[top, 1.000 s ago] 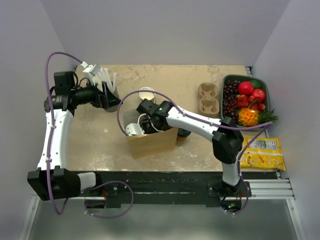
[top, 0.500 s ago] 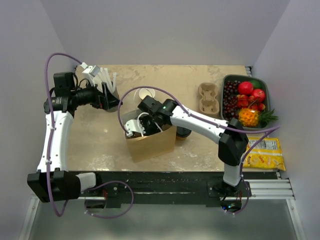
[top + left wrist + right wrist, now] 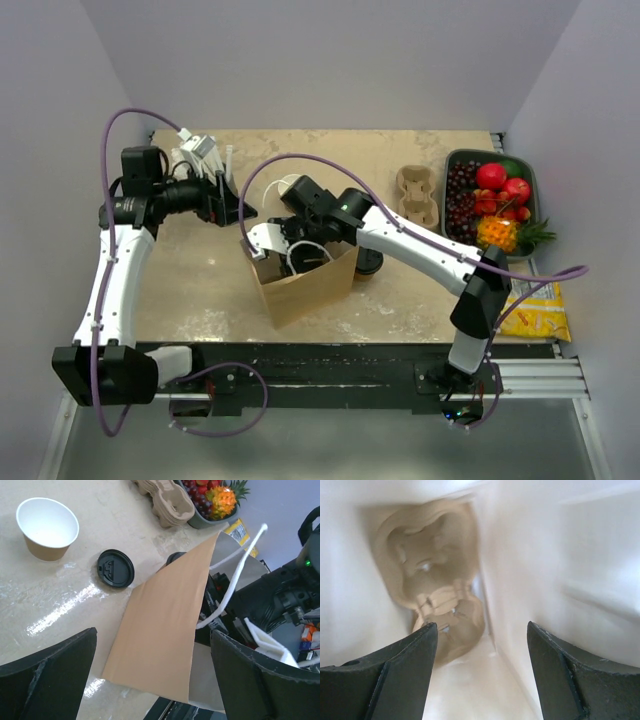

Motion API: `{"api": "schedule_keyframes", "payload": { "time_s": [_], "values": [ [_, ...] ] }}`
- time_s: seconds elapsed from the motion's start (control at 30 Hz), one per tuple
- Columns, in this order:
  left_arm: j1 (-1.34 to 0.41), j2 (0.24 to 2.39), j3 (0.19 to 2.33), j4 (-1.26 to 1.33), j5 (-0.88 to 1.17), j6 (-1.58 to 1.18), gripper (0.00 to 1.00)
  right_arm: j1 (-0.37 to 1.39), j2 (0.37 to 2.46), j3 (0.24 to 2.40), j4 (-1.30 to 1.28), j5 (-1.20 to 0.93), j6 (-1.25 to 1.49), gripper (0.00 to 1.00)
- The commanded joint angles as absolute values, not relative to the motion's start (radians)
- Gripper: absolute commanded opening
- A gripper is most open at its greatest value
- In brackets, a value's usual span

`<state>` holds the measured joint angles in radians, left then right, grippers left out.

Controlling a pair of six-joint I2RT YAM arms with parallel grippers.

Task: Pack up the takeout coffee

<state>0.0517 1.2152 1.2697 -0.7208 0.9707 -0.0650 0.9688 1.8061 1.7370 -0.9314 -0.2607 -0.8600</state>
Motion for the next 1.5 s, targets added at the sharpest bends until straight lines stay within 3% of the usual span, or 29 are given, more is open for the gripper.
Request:
{"api": "schedule_keyframes", "payload": {
  "time_s": [0.0,0.33,0.83,0.93,1.0,1.03,1.17,1.3,1.47],
  "values": [
    [0.026,1.189,1.27,-0.739,0.996,-0.009,0.98,0.976,1.732,1.769,-0.901,-0.284,-0.841,0.75],
    [0.009,1.207,1.331,-0.914,1.045,0.182,0.9,0.976,1.715,1.809,-0.888,-0.272,-0.822,0.75],
    [-0.112,1.244,1.331,-0.864,0.861,0.127,0.53,0.976,1.69,1.931,-0.91,-0.296,-0.805,0.76],
    [-0.129,1.267,1.344,-0.871,0.835,0.135,0.37,0.976,1.672,1.953,-0.914,-0.299,-0.782,0.76],
    [-0.135,1.284,1.353,-0.876,0.822,0.14,0.11,0.976,1.654,1.986,-0.933,-0.301,-0.769,0.75],
    [-0.135,1.285,1.365,-0.876,0.818,0.14,0.02,0.976,1.645,2.003,-0.937,-0.302,-0.759,0.75],
    [-0.138,1.296,1.419,-0.885,0.827,0.163,0.0,0.962,1.559,2.045,-0.85,-0.249,-0.683,0.76],
    [-0.138,1.293,1.488,-0.91,0.796,0.265,0.0,0.921,1.43,1.924,-0.66,-0.122,-0.591,0.81],
    [-0.138,1.269,1.505,-0.936,0.782,0.374,0.0,0.688,1.393,1.835,-0.626,-0.133,-0.451,0.79]
  ]
}}
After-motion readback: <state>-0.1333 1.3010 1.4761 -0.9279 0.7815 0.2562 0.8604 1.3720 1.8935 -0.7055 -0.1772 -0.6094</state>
